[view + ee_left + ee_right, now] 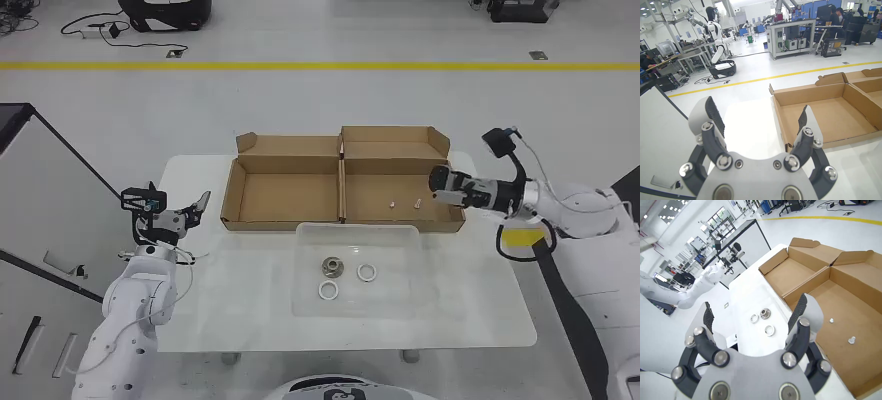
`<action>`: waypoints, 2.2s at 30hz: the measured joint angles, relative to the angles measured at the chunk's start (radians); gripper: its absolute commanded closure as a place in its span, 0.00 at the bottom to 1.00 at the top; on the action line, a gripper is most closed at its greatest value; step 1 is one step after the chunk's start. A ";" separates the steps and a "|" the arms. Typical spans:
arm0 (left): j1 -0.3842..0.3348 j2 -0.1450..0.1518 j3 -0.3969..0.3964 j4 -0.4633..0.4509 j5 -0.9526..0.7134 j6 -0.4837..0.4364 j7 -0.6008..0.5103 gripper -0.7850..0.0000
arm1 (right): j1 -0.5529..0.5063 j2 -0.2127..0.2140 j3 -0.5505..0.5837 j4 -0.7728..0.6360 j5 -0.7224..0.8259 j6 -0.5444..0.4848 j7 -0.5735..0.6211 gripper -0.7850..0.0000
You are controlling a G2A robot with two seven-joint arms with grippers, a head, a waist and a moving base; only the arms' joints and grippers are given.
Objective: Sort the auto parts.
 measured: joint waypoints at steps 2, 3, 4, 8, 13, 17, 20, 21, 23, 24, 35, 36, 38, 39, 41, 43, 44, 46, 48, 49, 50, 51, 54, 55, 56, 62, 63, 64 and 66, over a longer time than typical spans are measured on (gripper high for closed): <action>0.000 0.000 0.000 0.000 0.000 0.000 0.000 0.00 | -0.016 0.008 0.013 -0.002 0.060 0.013 0.013 0.00; 0.000 0.000 0.000 0.000 0.000 0.000 0.000 0.00 | -0.022 0.012 0.017 -0.003 0.083 0.020 0.020 0.00; 0.000 0.000 0.000 0.000 0.000 0.000 0.000 0.00 | -0.027 0.015 0.020 -0.004 0.107 0.027 0.027 0.00; 0.000 0.000 0.000 0.000 0.000 0.000 0.000 0.00 | -0.034 0.020 0.024 -0.003 0.151 0.038 0.038 0.00; 0.000 0.000 0.000 0.000 0.000 0.000 0.000 0.00 | -0.034 0.020 0.024 -0.003 0.149 0.037 0.037 0.00; 0.000 0.000 0.000 0.000 0.000 0.000 0.000 0.00 | -0.034 0.020 0.024 -0.003 0.149 0.037 0.037 0.00; 0.000 0.000 0.000 0.000 0.000 0.000 0.000 0.00 | -0.034 0.020 0.024 -0.003 0.149 0.037 0.037 0.00; 0.000 0.000 0.000 0.000 0.000 0.000 0.000 0.00 | -0.034 0.020 0.024 -0.003 0.149 0.037 0.037 0.00; 0.000 0.000 0.000 0.000 0.000 0.000 0.000 0.00 | -0.034 0.020 0.024 -0.003 0.149 0.037 0.037 0.00; 0.000 0.000 0.000 0.000 0.000 0.000 0.000 0.00 | -0.034 0.020 0.024 -0.003 0.149 0.037 0.037 0.00; 0.011 0.013 0.022 -0.258 0.139 -0.176 -0.231 0.00 | -0.034 0.020 0.024 -0.003 0.149 0.037 0.037 0.00; 0.007 0.015 0.026 -0.280 0.154 -0.203 -0.249 0.00 | -0.034 0.020 0.024 -0.003 0.149 0.037 0.037 0.00; -0.012 0.020 0.035 -0.311 0.187 -0.280 -0.284 0.00 | -0.034 0.020 0.024 -0.003 0.149 0.037 0.037 0.00; -0.023 0.022 0.038 -0.318 0.199 -0.314 -0.303 0.00 | -0.034 0.020 0.024 -0.003 0.149 0.037 0.037 0.00; -0.056 0.028 0.046 -0.335 0.221 -0.403 -0.352 0.00 | -0.034 0.020 0.024 -0.003 0.149 0.037 0.037 0.00; -0.085 0.033 0.061 -0.351 0.237 -0.491 -0.412 0.00 | -0.034 0.020 0.024 -0.003 0.149 0.037 0.037 0.00; -0.105 0.036 0.072 -0.360 0.238 -0.555 -0.458 0.00 | -0.034 0.020 0.024 -0.003 0.149 0.037 0.037 0.00; -0.136 0.037 0.088 -0.371 0.207 -0.613 -0.529 0.00 | -0.034 0.020 0.024 -0.003 0.149 0.037 0.037 0.00; -0.171 0.037 0.119 -0.383 0.172 -0.646 -0.617 0.00 | -0.034 0.020 0.024 -0.003 0.149 0.037 0.037 0.00; -0.186 0.037 0.136 -0.387 0.159 -0.661 -0.654 0.00 | -0.034 0.020 0.024 -0.003 0.149 0.037 0.037 0.00; -0.207 0.036 0.160 -0.392 0.147 -0.683 -0.704 0.00 | -0.034 0.020 0.024 -0.003 0.149 0.037 0.037 0.00; -0.224 0.036 0.179 -0.396 0.138 -0.691 -0.739 0.00 | -0.034 0.020 0.024 -0.003 0.149 0.037 0.037 0.00; -0.279 0.032 0.245 -0.406 0.098 -0.695 -0.848 0.00 | -0.034 0.020 0.024 -0.003 0.149 0.037 0.037 0.00; -0.297 0.030 0.265 -0.408 0.084 -0.694 -0.883 0.00 | -0.034 0.020 0.024 -0.003 0.149 0.037 0.037 0.00; -0.323 0.028 0.294 -0.412 0.077 -0.697 -0.932 0.00 | -0.034 0.020 0.024 -0.003 0.149 0.037 0.037 0.00; -0.451 0.015 0.432 -0.395 0.000 -0.684 -1.113 0.00 | -0.034 0.020 0.024 -0.003 0.149 0.037 0.037 0.00; -0.472 0.013 0.452 -0.388 -0.011 -0.682 -1.136 0.00 | -0.034 0.020 0.024 -0.003 0.149 0.037 0.037 0.00; -0.492 0.012 0.474 -0.379 -0.020 -0.672 -1.153 0.00 | -0.034 0.020 0.024 -0.003 0.149 0.037 0.037 0.00; -0.540 0.012 0.529 -0.359 -0.035 -0.641 -1.182 0.00 | -0.034 0.020 0.024 -0.003 0.149 0.037 0.037 0.00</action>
